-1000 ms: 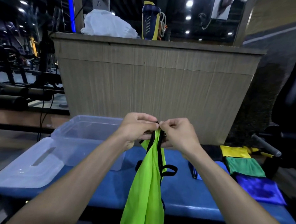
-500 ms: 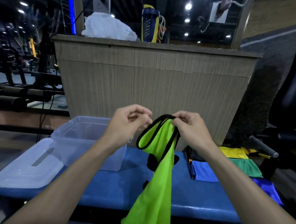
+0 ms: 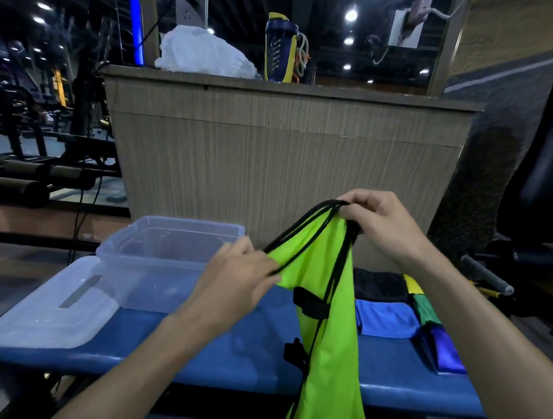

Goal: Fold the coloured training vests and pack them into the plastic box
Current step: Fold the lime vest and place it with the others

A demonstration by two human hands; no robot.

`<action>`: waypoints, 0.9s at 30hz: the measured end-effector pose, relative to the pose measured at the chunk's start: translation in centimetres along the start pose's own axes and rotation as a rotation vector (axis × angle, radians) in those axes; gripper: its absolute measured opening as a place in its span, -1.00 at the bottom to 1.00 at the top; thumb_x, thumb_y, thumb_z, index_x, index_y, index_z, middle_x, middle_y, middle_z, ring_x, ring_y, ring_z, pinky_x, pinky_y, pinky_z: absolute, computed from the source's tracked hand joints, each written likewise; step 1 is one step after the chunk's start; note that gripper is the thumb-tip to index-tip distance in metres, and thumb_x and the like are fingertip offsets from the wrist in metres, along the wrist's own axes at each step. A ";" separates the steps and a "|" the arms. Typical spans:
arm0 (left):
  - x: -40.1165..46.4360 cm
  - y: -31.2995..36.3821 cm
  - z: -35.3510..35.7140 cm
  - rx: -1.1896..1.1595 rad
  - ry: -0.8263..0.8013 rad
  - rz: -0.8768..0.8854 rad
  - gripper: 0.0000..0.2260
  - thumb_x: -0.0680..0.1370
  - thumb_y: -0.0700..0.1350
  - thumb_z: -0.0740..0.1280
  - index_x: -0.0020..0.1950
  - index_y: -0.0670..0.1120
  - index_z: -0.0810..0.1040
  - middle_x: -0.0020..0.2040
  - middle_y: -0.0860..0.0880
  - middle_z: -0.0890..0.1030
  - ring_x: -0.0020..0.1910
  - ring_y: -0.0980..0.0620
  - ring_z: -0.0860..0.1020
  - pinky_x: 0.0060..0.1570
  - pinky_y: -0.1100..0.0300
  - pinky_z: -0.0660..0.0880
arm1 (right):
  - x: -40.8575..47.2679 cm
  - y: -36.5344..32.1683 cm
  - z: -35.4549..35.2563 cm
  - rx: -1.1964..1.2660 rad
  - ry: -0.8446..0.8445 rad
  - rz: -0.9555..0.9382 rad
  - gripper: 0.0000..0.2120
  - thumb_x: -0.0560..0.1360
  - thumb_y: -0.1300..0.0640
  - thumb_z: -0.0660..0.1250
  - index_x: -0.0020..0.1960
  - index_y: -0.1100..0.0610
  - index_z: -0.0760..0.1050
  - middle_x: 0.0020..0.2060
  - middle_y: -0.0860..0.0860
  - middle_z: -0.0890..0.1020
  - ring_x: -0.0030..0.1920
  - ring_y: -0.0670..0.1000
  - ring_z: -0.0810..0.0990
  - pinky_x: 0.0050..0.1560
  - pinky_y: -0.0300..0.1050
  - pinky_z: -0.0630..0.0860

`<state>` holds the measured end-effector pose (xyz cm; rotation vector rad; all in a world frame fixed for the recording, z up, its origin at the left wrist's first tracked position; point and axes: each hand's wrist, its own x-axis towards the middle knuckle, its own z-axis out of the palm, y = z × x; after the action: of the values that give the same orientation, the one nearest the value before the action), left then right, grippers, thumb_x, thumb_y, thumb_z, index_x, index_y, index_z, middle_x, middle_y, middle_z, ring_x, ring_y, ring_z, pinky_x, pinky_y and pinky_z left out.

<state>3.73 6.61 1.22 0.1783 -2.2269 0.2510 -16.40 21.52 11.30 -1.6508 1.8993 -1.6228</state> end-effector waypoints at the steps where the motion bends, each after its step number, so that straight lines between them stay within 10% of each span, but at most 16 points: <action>1: 0.9 -0.7 -0.9 -0.029 0.038 -0.010 -0.70 0.57 0.11 0.24 -0.13 -0.06 0.63 -0.29 0.03 0.59 -0.23 -0.09 0.43 -0.29 -0.03 0.50 | -0.1 0.3 -1.0 0.020 -0.009 -0.012 -0.82 0.59 0.36 0.29 -0.09 0.19 0.63 -0.28 -0.04 0.63 -0.24 -0.11 0.55 -0.14 -0.16 0.47; 11: 15.4 0.5 -15.3 -0.533 -0.465 -0.045 -0.83 0.60 0.05 0.37 -0.06 0.01 0.69 -0.17 0.08 0.69 -0.20 0.23 0.58 -0.13 0.30 0.49 | -2.1 2.2 -6.8 0.246 -0.173 0.074 -0.87 0.57 0.20 0.32 -0.06 0.27 0.56 -0.14 0.16 0.59 -0.10 0.04 0.57 0.03 -0.17 0.59; 18: 15.5 1.9 -13.9 0.450 -0.598 -0.070 -0.79 0.61 0.12 0.32 0.15 0.05 0.56 0.09 -0.08 0.61 0.05 -0.19 0.58 -0.10 0.06 0.43 | -1.4 -0.1 -7.1 0.199 -0.245 0.046 -0.84 0.57 0.16 0.32 -0.06 0.25 0.59 -0.20 0.09 0.62 -0.18 0.00 0.59 -0.05 -0.19 0.60; 27: 13.5 1.7 -12.9 0.569 -0.563 -0.043 -0.72 0.69 0.10 0.16 0.20 -0.04 0.53 0.15 -0.19 0.61 0.14 -0.25 0.58 -0.12 0.02 0.33 | -0.6 -0.9 -5.9 -0.060 -0.197 -0.024 -0.77 0.65 0.12 0.28 0.00 0.29 0.59 -0.18 0.09 0.65 -0.12 0.02 0.61 0.00 -0.05 0.58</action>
<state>4.84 10.79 19.47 0.6718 -2.6404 0.9021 -19.68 25.72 14.13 -1.7893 1.8539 -1.3656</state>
